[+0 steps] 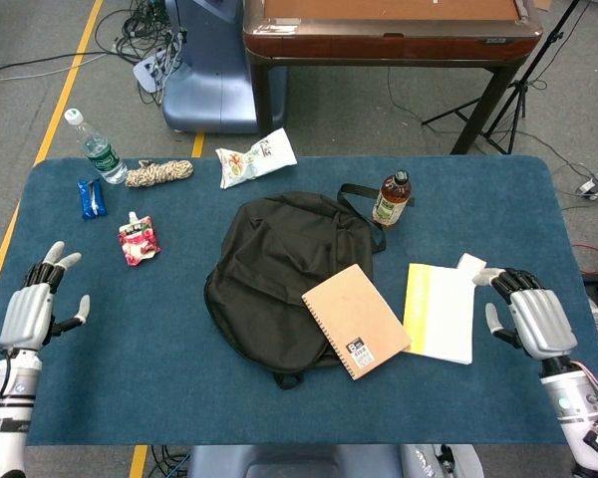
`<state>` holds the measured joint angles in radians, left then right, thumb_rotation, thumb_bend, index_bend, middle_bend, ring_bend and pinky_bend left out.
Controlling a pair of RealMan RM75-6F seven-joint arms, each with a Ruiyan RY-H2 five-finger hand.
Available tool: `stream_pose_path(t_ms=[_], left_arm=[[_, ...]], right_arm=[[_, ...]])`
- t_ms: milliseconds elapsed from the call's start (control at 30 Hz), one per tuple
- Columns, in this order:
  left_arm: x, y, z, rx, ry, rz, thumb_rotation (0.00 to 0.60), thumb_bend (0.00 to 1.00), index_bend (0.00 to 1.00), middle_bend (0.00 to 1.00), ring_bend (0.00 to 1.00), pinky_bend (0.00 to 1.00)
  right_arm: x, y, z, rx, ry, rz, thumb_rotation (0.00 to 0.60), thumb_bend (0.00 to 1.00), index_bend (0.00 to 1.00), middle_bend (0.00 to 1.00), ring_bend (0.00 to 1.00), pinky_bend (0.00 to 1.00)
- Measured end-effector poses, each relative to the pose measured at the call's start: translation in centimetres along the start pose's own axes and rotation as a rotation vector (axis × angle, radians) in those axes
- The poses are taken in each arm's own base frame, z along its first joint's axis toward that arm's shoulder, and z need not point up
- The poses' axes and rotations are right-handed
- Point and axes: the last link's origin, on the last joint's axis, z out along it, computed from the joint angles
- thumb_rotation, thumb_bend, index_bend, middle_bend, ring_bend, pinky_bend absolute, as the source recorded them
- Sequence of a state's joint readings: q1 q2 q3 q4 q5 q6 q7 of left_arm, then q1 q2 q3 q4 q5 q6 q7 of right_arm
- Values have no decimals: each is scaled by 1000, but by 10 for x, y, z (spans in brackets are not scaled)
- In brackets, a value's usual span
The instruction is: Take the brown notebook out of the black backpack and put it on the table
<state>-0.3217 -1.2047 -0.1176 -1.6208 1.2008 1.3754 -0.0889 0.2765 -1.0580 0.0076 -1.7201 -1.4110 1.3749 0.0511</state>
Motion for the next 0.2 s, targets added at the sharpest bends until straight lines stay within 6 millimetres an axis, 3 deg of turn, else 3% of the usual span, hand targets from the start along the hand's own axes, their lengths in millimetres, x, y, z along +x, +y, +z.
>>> stream_pose_path(t_ms=[200], left_arm=[[1,-14,-38,11,29,21,600,397,176,0,0,46]], right_arm=[[-4,10,-23,-42,19,-22,600,606,322,265,196,222]])
